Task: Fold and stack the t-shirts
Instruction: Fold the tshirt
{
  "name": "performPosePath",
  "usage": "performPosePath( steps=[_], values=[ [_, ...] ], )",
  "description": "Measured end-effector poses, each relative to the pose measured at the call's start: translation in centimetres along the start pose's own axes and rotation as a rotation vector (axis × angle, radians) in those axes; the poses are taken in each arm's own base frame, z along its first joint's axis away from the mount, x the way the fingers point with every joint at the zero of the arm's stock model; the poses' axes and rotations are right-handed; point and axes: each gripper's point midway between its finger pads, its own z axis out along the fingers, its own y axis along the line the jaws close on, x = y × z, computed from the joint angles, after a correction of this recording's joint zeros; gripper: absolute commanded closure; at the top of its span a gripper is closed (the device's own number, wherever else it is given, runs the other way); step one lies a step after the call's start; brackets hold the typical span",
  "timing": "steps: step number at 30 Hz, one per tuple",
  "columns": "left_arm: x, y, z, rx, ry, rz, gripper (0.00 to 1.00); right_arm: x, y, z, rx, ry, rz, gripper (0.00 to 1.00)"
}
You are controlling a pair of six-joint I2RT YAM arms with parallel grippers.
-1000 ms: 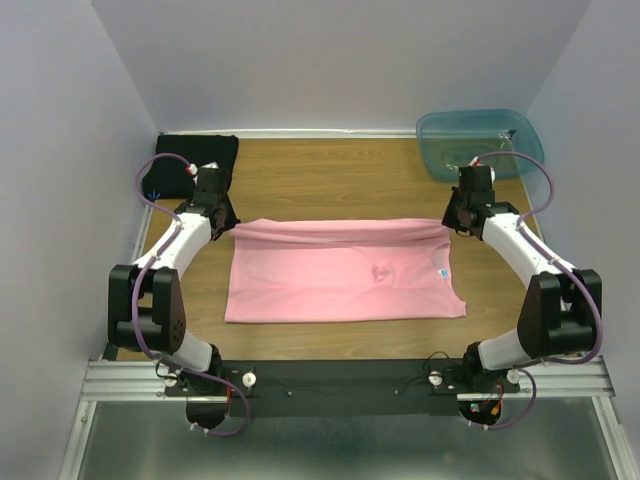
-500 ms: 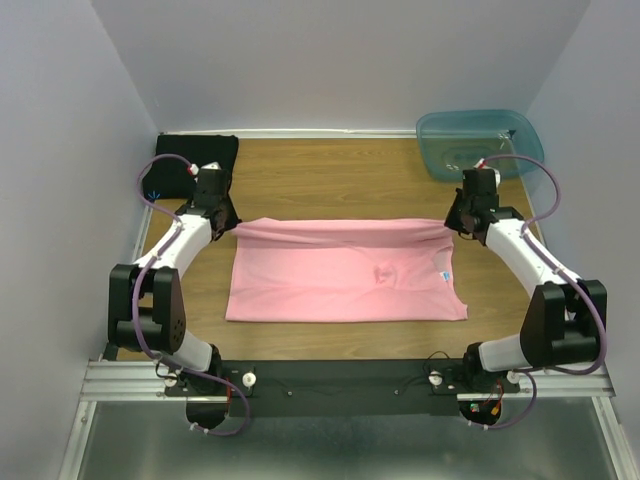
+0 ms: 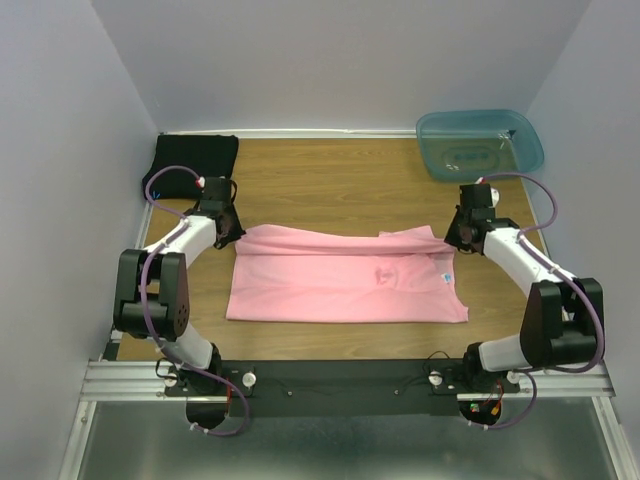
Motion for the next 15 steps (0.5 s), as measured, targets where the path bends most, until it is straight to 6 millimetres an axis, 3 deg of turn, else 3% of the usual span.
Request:
performPosePath(
  steps=[9,15],
  values=[
    [1.0,0.0,0.8,-0.003,0.037,-0.013,1.00,2.3,-0.9,1.7,0.050,0.075,0.005,0.99],
    [0.7,-0.1,0.5,-0.008,0.037,-0.016,1.00,1.5,-0.7,1.4,0.043,0.059,0.005,0.99]
  ],
)
